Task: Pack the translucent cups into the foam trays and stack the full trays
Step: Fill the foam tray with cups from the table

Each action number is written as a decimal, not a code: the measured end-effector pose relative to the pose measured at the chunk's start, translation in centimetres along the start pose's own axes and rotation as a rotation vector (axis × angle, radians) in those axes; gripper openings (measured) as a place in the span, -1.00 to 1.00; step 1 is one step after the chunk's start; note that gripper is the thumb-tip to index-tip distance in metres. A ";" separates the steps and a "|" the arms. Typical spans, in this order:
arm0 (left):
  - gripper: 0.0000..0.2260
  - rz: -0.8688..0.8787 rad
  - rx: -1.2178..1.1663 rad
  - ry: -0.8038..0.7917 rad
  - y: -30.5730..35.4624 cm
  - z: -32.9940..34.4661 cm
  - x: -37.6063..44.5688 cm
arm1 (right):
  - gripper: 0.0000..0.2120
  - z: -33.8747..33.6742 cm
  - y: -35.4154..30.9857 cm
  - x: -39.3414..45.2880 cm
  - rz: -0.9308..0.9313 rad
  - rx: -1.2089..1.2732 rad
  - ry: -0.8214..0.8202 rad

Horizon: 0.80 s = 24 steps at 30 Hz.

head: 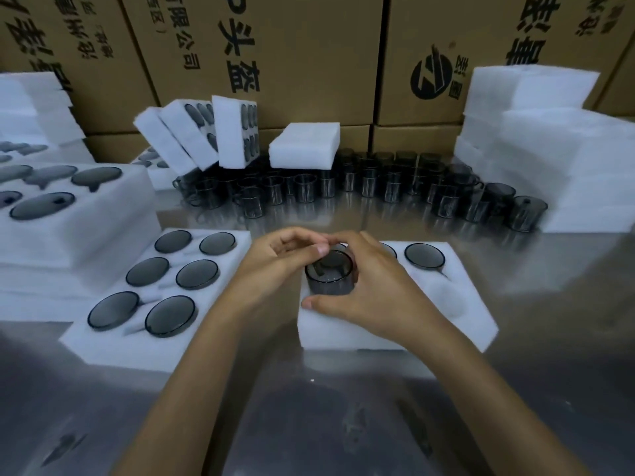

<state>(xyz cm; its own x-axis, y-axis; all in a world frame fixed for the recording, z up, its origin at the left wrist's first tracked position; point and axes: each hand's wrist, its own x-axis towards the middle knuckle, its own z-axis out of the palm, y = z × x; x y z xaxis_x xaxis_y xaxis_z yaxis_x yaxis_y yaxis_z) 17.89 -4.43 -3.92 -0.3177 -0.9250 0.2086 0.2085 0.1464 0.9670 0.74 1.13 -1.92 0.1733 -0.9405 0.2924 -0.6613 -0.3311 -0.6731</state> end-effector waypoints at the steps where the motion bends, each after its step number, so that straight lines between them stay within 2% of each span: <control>1: -0.80 0.003 0.002 0.014 0.1 -0.1 -0.1 | -0.28 0.2 -0.1 -0.1 -0.012 -0.008 -0.009; 4: -0.68 -0.006 0.099 0.033 0.4 -0.3 -0.3 | -0.36 0.4 -0.2 -0.6 -0.028 -0.015 -0.036; 7: -0.64 -0.035 0.202 0.051 0.4 -0.4 -0.3 | -0.46 0.2 0.1 -0.9 -0.036 0.037 -0.011; 11: -0.54 -0.075 0.206 0.053 0.1 -0.5 -0.3 | -0.54 0.0 0.6 -1.0 -0.054 0.010 -0.045; 17: -0.32 -0.174 0.223 -0.074 -0.5 -0.8 -0.3 | -0.38 -0.5 1.5 -1.0 -0.048 -0.155 -0.121; 22: -0.17 -0.266 0.189 -0.126 -1.1 -1.2 -0.2 | -0.51 -0.5 1.6 -0.9 -0.049 -0.160 -0.115; 24: -0.11 -0.291 0.182 -0.132 -1.3 -1.5 -0.1 | -0.50 -0.7 1.3 -0.6 -0.041 -0.178 -0.139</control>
<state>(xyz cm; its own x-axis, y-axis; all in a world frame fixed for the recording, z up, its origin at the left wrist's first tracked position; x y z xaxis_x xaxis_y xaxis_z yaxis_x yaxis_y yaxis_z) 19.00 -5.06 -5.38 -0.4588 -0.8856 -0.0731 -0.0721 -0.0449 0.9964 -0.70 1.30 -2.51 0.2939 -0.9320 0.2122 -0.7679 -0.3625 -0.5281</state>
